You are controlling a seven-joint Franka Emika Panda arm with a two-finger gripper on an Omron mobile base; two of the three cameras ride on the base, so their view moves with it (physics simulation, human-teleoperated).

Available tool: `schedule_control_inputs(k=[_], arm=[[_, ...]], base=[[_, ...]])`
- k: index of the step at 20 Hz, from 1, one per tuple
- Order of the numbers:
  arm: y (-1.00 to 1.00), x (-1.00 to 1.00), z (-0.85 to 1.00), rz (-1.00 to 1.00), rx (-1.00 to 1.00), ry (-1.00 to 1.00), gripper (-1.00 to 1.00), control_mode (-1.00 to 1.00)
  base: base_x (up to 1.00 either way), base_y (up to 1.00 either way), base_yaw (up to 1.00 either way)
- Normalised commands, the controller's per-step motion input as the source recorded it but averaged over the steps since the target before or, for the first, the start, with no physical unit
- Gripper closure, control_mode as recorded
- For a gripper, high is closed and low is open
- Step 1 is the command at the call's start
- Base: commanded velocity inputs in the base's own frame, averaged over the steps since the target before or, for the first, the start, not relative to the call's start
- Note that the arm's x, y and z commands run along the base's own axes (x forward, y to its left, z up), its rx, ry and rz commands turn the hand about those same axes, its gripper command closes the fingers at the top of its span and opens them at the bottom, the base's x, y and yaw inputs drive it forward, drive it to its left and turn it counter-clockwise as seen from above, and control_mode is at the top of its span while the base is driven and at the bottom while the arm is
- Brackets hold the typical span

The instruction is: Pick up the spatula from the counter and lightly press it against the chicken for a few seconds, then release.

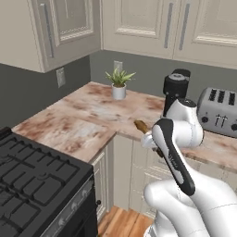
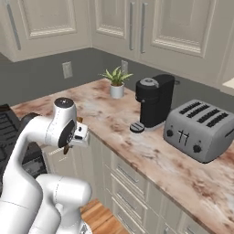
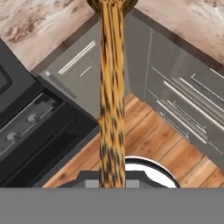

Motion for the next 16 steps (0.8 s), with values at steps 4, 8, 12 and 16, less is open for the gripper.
schedule_control_inputs(k=[4,8,12,16], arm=[[0.00,0.00,0.00,0.00,0.00,0.00,1.00,1.00],[0.00,0.00,0.00,0.00,0.00,0.00,1.00,1.00],[0.00,0.00,0.00,0.00,0.00,0.00,1.00,1.00],[0.00,0.00,0.00,0.00,0.00,0.00,1.00,1.00]], base=[[-0.05,0.00,0.28],[-0.01,0.00,0.29],[0.00,0.00,0.31],[0.05,0.00,0.32]])
